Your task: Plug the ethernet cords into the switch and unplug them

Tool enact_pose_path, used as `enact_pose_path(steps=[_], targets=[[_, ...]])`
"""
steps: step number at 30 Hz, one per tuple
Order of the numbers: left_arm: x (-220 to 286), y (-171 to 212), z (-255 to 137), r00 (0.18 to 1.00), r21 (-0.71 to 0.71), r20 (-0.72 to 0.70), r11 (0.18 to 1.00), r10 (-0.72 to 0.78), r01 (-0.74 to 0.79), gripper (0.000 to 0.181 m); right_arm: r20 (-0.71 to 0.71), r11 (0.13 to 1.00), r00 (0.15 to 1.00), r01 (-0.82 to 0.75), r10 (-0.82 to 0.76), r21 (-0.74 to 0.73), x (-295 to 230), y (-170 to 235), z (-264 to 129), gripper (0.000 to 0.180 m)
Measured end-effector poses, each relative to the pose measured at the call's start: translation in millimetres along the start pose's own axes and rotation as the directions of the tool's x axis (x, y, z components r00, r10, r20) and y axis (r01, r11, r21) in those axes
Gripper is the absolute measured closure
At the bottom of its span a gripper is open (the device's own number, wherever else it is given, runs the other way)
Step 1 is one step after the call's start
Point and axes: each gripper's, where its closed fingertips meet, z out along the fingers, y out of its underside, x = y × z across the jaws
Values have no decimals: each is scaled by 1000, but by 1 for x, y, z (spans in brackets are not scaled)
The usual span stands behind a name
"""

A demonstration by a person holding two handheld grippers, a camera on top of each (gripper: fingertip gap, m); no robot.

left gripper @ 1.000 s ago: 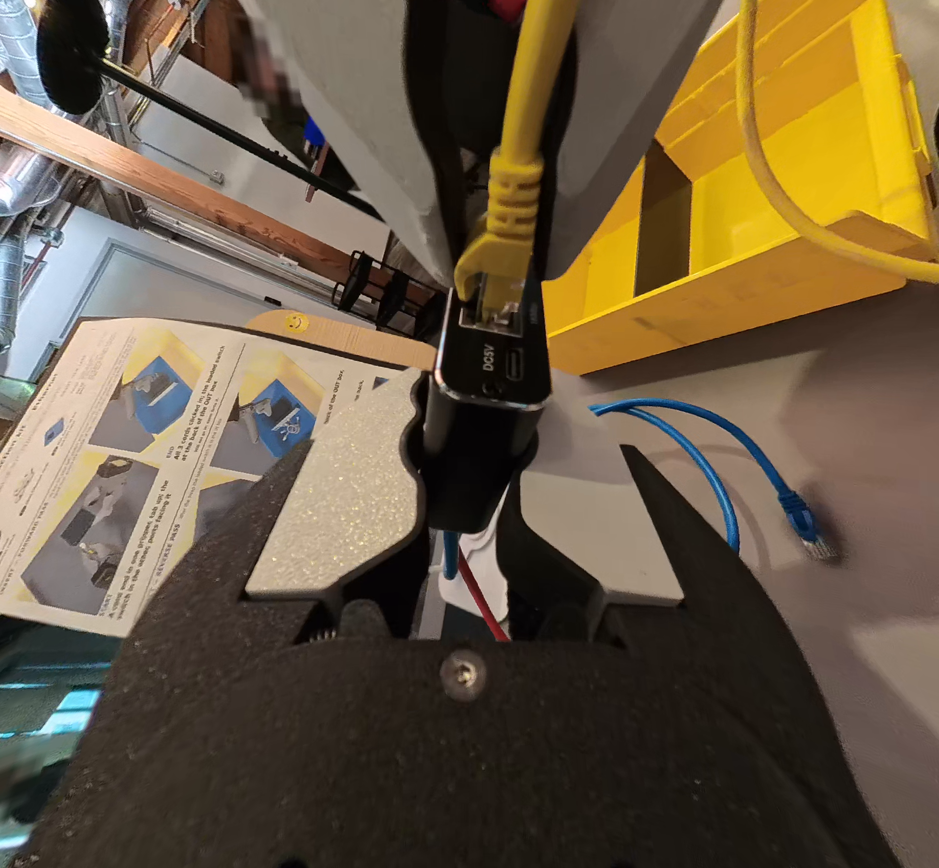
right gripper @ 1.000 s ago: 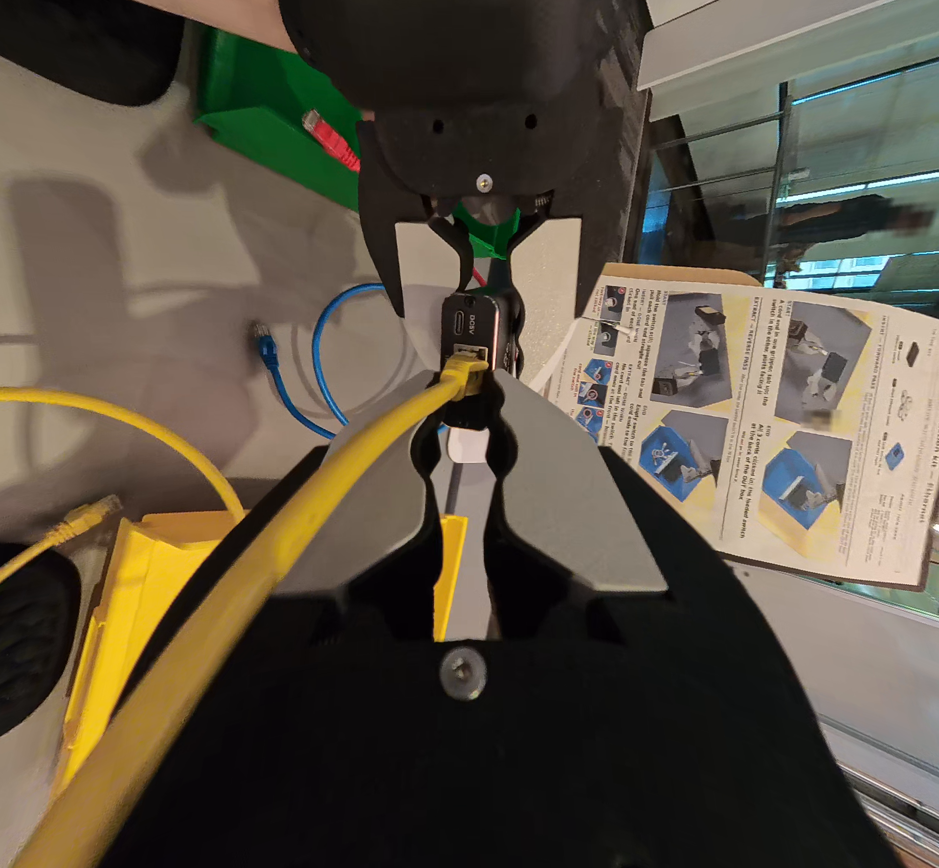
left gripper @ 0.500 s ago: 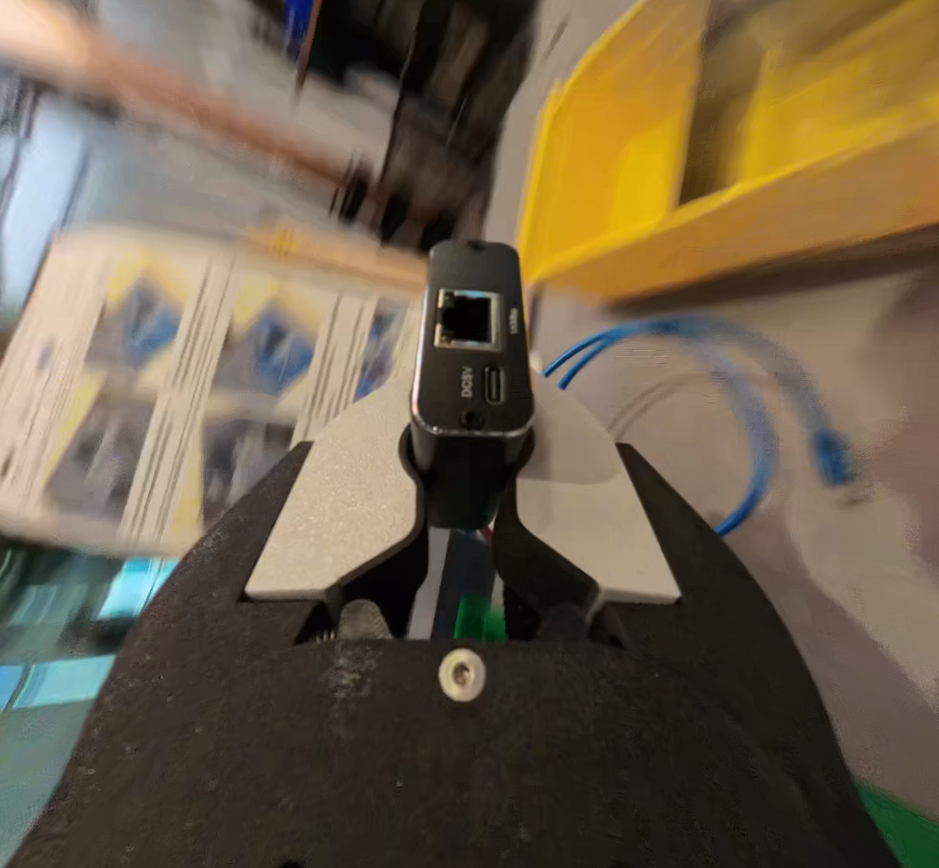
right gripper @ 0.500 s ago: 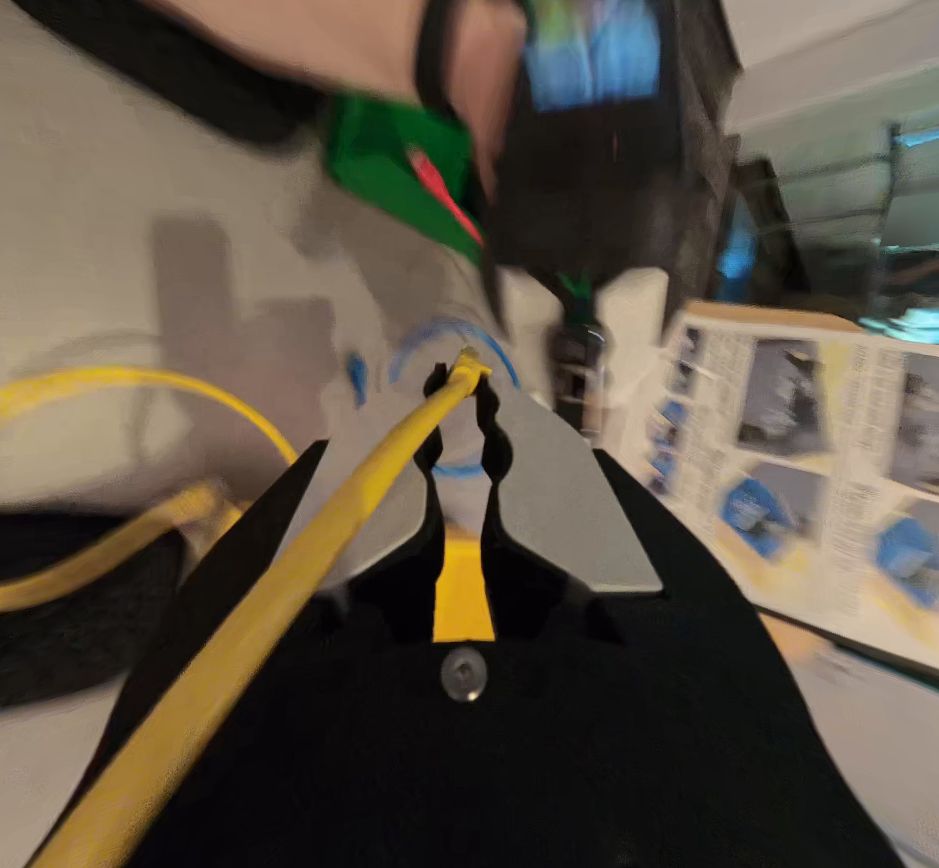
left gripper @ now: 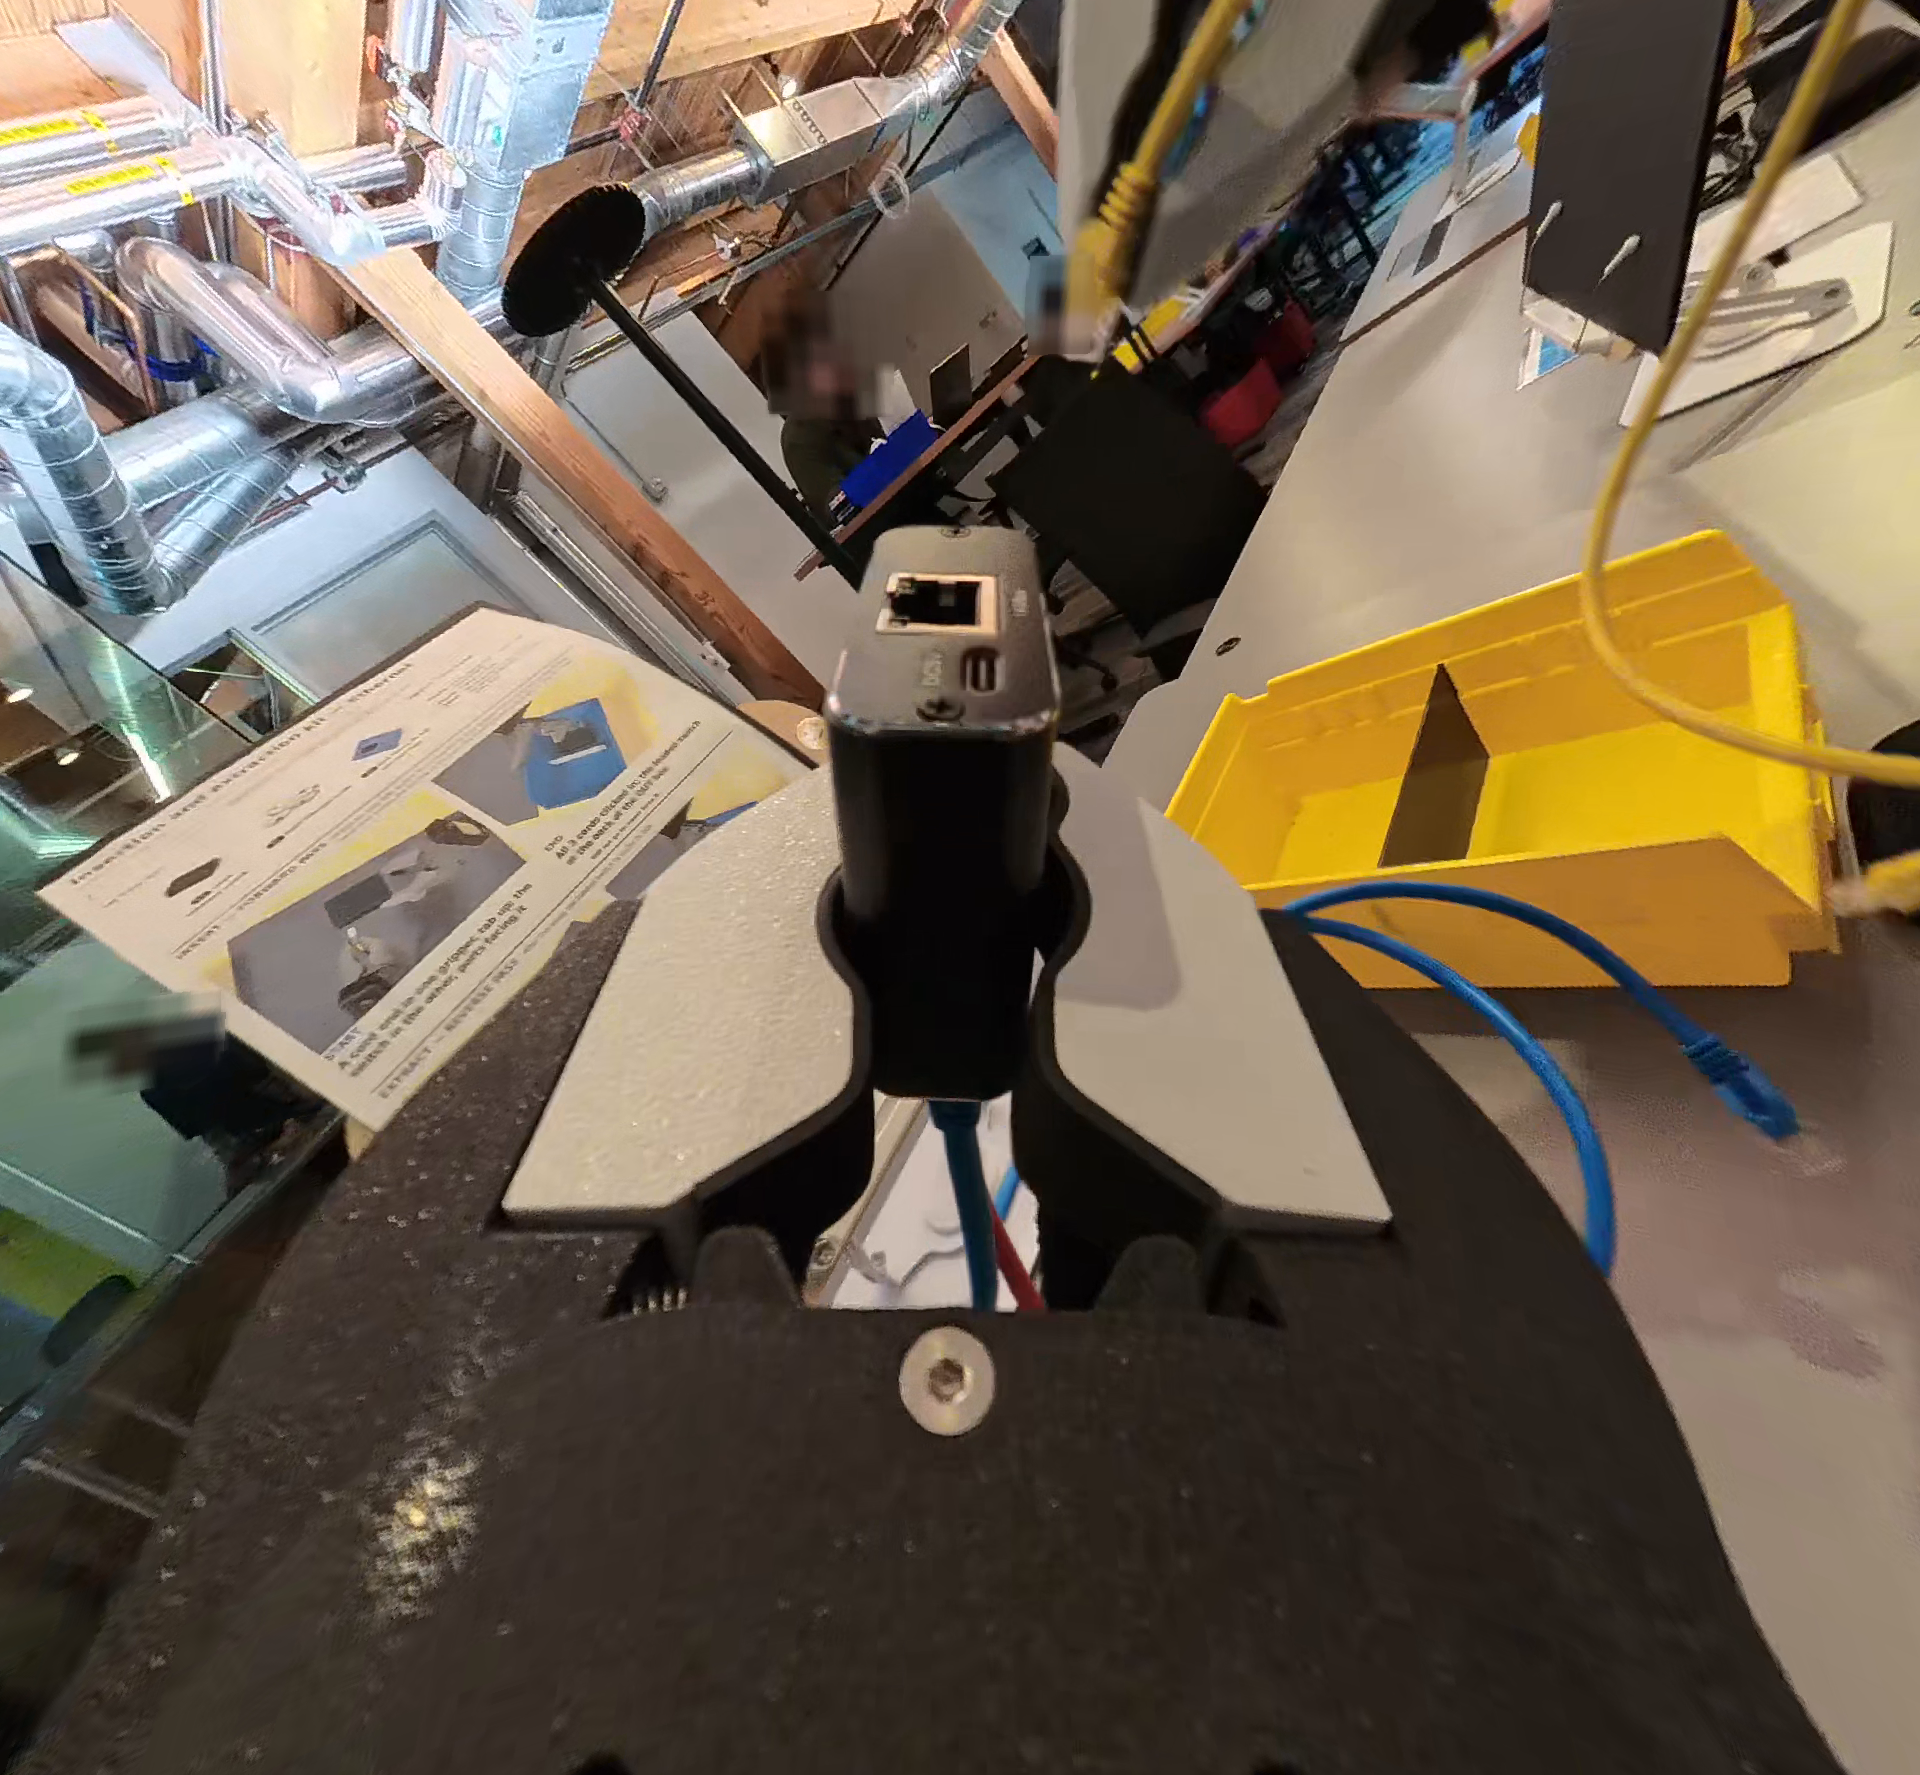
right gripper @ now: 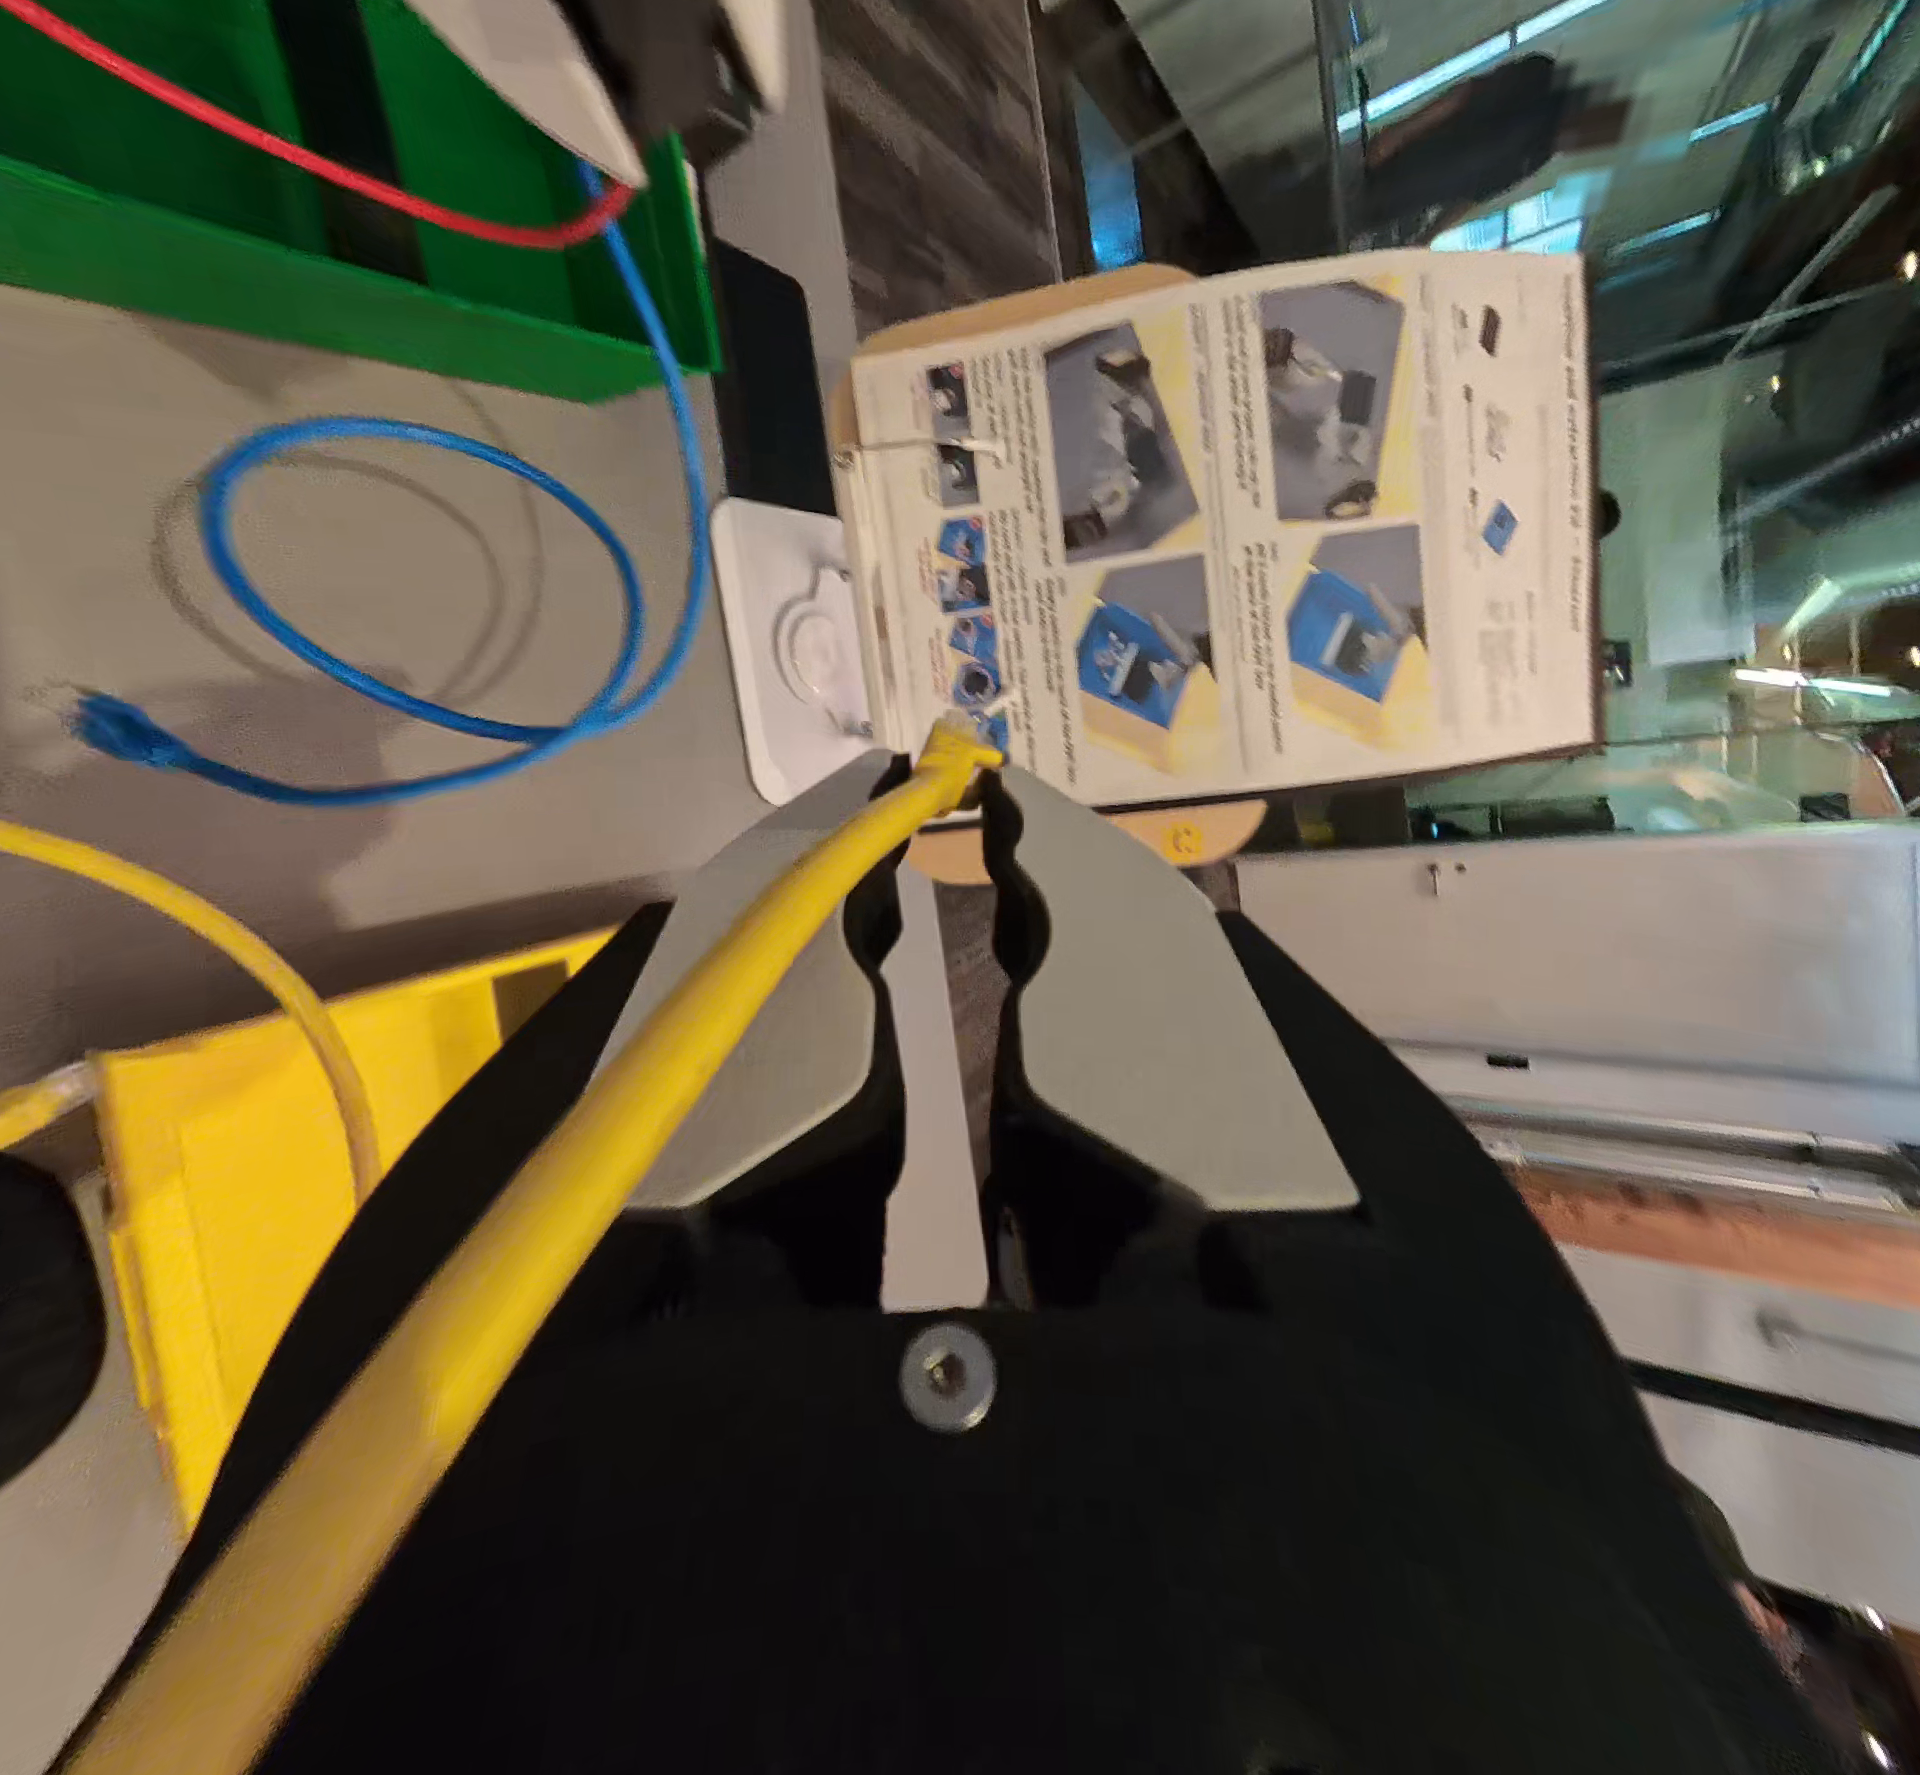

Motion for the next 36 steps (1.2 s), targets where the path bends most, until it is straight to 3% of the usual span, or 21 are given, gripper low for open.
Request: enact_pose_path(steps=[10, 23, 31, 36], targets=[[4, 6, 0, 998, -73, -9, 995, 62, -62, 154, -107, 966, 992, -88, 63, -242, 86, 51, -24, 165], [8, 2, -2, 998, -57, -37, 997, 49, -51, 154, -172, 830, 983, -144, 59, -539, 67, 192, 14, 165], [16, 6, 5, 995, -90, -68, 993, 67, -73, 154, -251, 738, 963, -241, 100, -630, 58, 249, 16, 165], [21, 9, 9, 993, -111, -88, 990, 79, -88, 154, -222, 683, 962, -270, 159, -679, 15, 276, 33, 165]])
